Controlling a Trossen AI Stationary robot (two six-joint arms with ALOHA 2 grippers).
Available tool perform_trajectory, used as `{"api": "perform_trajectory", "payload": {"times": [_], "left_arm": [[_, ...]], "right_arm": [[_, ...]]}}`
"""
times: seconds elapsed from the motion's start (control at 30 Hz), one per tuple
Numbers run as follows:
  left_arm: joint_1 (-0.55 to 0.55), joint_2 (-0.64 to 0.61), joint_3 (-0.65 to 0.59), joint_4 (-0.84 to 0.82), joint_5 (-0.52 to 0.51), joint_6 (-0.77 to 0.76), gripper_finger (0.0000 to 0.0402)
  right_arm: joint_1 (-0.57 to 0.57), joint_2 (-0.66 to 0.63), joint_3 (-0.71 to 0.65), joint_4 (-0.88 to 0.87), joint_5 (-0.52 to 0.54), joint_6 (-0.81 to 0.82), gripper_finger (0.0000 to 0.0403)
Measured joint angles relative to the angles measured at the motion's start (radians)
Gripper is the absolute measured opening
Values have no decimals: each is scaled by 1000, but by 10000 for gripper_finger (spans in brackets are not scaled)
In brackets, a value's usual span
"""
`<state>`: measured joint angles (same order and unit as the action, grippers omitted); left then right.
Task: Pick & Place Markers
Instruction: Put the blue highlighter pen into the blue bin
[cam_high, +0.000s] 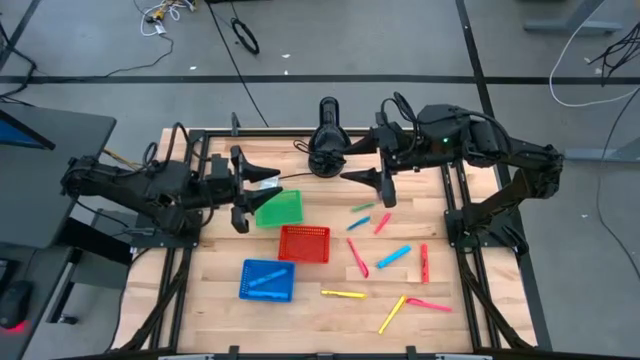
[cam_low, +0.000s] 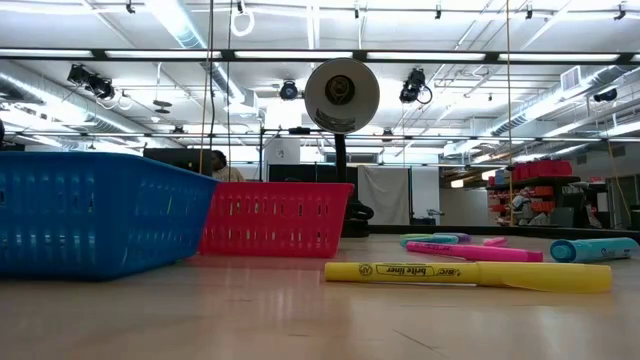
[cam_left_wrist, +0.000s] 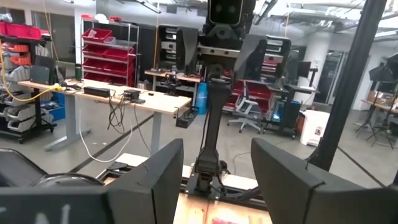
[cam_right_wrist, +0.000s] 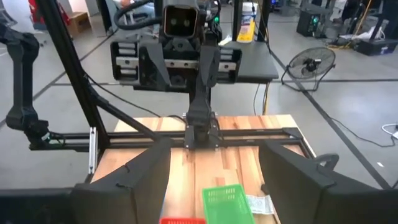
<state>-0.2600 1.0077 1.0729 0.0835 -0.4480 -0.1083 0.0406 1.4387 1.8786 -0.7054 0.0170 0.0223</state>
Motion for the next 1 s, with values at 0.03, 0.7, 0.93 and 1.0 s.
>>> {"api": "perform_trajectory", "payload": {"times": [0.03, 0.7, 0.93, 1.0], "left_arm": [[0, 0, 0, 0, 0, -2, 195], [0, 0, 0, -13, 0, -11, 195], [0, 0, 0, -13, 0, -11, 195], [0, 0, 0, -13, 0, -11, 195]], "right_arm": [[0, -1, 0, -8, 0, 0, 247], [85, -17, 1, -656, -90, -7, 247], [151, -20, 1, -835, -89, -7, 247], [165, -24, 1, -865, -90, -8, 247]]}}
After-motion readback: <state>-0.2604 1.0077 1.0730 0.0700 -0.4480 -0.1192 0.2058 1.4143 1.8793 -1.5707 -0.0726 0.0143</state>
